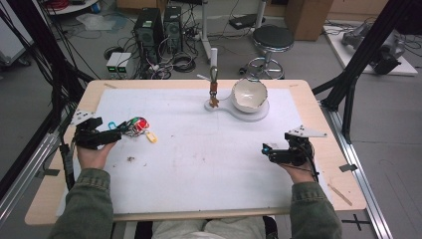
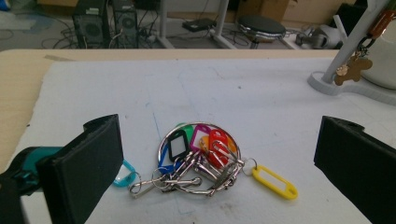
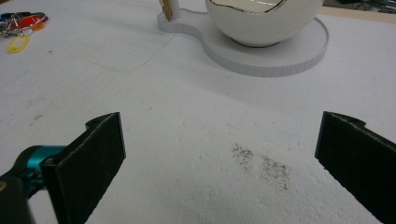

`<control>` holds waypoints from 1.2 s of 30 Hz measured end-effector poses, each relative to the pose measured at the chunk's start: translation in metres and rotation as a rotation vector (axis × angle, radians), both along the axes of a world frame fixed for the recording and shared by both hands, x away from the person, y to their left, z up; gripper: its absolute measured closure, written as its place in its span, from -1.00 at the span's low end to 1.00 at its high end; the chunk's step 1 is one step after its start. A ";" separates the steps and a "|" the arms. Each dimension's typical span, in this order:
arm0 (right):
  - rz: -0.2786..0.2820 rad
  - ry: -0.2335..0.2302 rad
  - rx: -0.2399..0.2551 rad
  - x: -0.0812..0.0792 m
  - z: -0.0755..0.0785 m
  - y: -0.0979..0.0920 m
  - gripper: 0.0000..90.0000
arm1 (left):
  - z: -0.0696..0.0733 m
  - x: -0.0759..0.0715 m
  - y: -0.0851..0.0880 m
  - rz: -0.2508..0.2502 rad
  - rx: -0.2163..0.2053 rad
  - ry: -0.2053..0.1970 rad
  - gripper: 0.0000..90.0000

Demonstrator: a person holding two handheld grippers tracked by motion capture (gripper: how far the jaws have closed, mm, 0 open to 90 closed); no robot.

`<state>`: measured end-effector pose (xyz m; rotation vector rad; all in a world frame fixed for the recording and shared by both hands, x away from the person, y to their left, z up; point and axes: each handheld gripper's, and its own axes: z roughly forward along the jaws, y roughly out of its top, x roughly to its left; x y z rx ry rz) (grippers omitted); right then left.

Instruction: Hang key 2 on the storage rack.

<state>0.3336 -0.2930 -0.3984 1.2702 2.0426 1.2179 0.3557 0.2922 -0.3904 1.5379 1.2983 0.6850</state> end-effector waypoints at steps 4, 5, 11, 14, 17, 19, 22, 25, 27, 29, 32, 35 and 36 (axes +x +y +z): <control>-0.010 -0.008 -0.003 0.001 0.000 -0.002 -0.98 | -0.001 0.004 -0.007 -0.017 0.028 0.029 -0.96; -0.013 -0.007 -0.005 0.001 0.000 -0.001 -0.98 | -0.003 0.006 -0.008 -0.024 0.035 0.045 -0.96; 0.004 -0.007 -0.020 0.002 -0.001 0.003 -0.98 | -0.013 0.019 -0.014 -0.044 0.031 0.128 -0.96; 0.010 -0.004 -0.020 0.003 -0.002 0.004 -0.99 | -0.016 0.025 -0.015 -0.043 0.043 0.165 -0.96; 0.010 -0.001 -0.016 0.004 -0.002 0.003 -0.98 | -0.019 0.030 -0.017 -0.040 0.070 0.205 -0.96; 0.012 -0.003 -0.013 0.005 -0.002 0.003 -0.98 | -0.020 0.034 -0.019 -0.043 0.091 0.222 -0.96; 0.016 -0.002 -0.007 0.005 -0.002 0.003 -0.98 | -0.018 0.038 -0.024 -0.051 0.107 0.236 -0.96; 0.019 -0.006 -0.004 0.006 -0.002 0.002 -0.98 | -0.021 0.043 -0.027 -0.057 0.115 0.275 -0.96; 0.022 -0.005 -0.003 0.006 -0.002 0.002 -0.98 | -0.023 0.045 -0.029 -0.054 0.114 0.290 -0.96; 0.022 -0.003 -0.003 0.006 -0.002 0.003 -0.98 | -0.025 0.047 -0.030 -0.055 0.114 0.308 -0.96; 0.026 -0.003 0.001 0.006 -0.002 0.003 -0.98 | -0.026 0.053 -0.032 -0.060 0.146 0.347 -0.96; 0.028 -0.003 0.000 0.006 -0.002 0.004 -0.98 | -0.022 0.057 -0.035 -0.071 0.136 0.343 -0.95; 0.028 -0.003 -0.001 0.006 -0.002 0.004 -0.98 | -0.022 0.059 -0.037 -0.078 0.138 0.354 -0.92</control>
